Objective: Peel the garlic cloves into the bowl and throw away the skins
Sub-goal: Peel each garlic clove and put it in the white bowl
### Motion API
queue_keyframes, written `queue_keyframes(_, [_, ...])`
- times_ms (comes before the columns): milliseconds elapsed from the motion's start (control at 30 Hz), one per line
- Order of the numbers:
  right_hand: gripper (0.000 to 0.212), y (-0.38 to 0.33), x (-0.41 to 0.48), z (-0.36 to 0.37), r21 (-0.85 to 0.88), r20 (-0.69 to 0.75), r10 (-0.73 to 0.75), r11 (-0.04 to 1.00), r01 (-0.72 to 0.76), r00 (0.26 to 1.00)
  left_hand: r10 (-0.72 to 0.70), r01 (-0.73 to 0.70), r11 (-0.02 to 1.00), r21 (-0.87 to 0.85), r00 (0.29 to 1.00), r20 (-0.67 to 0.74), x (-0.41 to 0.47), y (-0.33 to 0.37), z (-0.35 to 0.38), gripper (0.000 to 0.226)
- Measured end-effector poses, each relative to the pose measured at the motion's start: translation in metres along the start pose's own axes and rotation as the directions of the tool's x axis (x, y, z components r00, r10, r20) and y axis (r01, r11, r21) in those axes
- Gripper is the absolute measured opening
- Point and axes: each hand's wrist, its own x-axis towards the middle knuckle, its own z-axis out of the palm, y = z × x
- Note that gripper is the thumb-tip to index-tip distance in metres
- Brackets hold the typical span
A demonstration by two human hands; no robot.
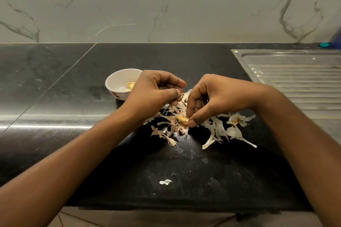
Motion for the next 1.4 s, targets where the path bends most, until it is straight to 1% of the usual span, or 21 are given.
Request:
queue_keyframes(100, [0.012, 0.001, 0.000, 0.000, -0.034, -0.003, -0.004, 0.999, 0.004, 1.000, 0.013, -0.013, 0.999, 0.042, 1.000, 0.011, 0.000, 0.000, 0.000, 0.019])
queue_keyframes(200, [0.010, 0.001, -0.001, -0.002, -0.050, -0.029, -0.020, 0.999, 0.019, 0.999, 0.017, -0.018, 0.999, 0.049, 1.000, 0.013, 0.001, 0.000, 0.000, 0.017])
queue_keyframes(367, [0.009, 0.007, -0.005, -0.008, 0.007, -0.090, -0.091, 0.996, 0.092, 0.992, 0.000, 0.000, 1.000, 0.024, 1.000, 0.002, 0.001, 0.000, 0.001, 0.014])
queue_keyframes(433, [0.011, 0.010, -0.007, -0.012, 0.027, -0.139, -0.129, 0.991, 0.134, 0.982, -0.021, 0.021, 0.999, -0.029, 1.000, -0.009, 0.002, 0.001, 0.001, 0.013])
queue_keyframes(500, [0.011, 0.011, -0.010, -0.014, 0.057, -0.204, -0.155, 0.984, 0.170, 0.967, -0.068, 0.067, 0.991, -0.120, 0.998, -0.003, 0.002, 0.003, 0.001, 0.019])
queue_keyframes(567, [0.012, 0.011, -0.011, -0.016, 0.060, -0.265, -0.184, 0.977, 0.207, 0.946, -0.125, 0.130, 0.965, -0.227, 0.992, 0.037, 0.003, 0.004, 0.000, 0.028])
queue_keyframes(633, [0.014, 0.012, -0.010, -0.017, 0.069, -0.312, -0.205, 0.969, 0.237, 0.928, -0.160, 0.180, 0.939, -0.295, 0.983, 0.090, 0.004, 0.004, -0.002, 0.034])
queue_keyframes(700, [0.015, 0.013, -0.008, -0.017, 0.088, -0.366, -0.214, 0.961, 0.263, 0.906, -0.159, 0.192, 0.926, -0.326, 0.979, 0.124, 0.004, 0.006, -0.004, 0.030])
queue_keyframes(767, [0.016, 0.013, -0.008, -0.018, 0.095, -0.426, -0.221, 0.953, 0.286, 0.877, -0.147, 0.183, 0.919, -0.351, 0.981, 0.125, 0.004, 0.009, -0.004, 0.024])
queue_keyframes(867, [0.022, 0.014, -0.009, -0.017, 0.142, -0.467, -0.199, 0.945, 0.295, 0.862, -0.136, 0.165, 0.921, -0.354, 0.985, 0.106, 0.007, 0.017, -0.005, 0.027])
queue_keyframes(933, [0.026, 0.014, -0.009, -0.018, 0.171, -0.469, -0.183, 0.941, 0.292, 0.864, -0.150, 0.180, 0.925, -0.335, 0.982, 0.113, 0.011, 0.024, -0.006, 0.033])
queue_keyframes(1033, [0.027, 0.013, -0.007, -0.018, 0.193, -0.495, -0.161, 0.938, 0.289, 0.854, -0.190, 0.221, 0.918, -0.329, 0.974, 0.125, 0.018, 0.033, -0.009, 0.037])
queue_keyframes(1133, [0.027, 0.013, -0.008, -0.018, 0.212, -0.547, -0.133, 0.933, 0.290, 0.826, -0.200, 0.238, 0.897, -0.372, 0.970, 0.140, 0.024, 0.040, -0.010, 0.036])
queue_keyframes(1200, [0.028, 0.014, -0.007, -0.019, 0.240, -0.563, -0.115, 0.925, 0.295, 0.819, -0.184, 0.226, 0.886, -0.406, 0.973, 0.139, 0.027, 0.039, -0.009, 0.033])
queue_keyframes(1400, [0.025, 0.014, -0.005, -0.018, 0.328, -0.542, -0.099, 0.889, 0.319, 0.834, -0.118, 0.159, 0.838, -0.522, 0.987, 0.111, 0.025, 0.028, -0.005, 0.029])
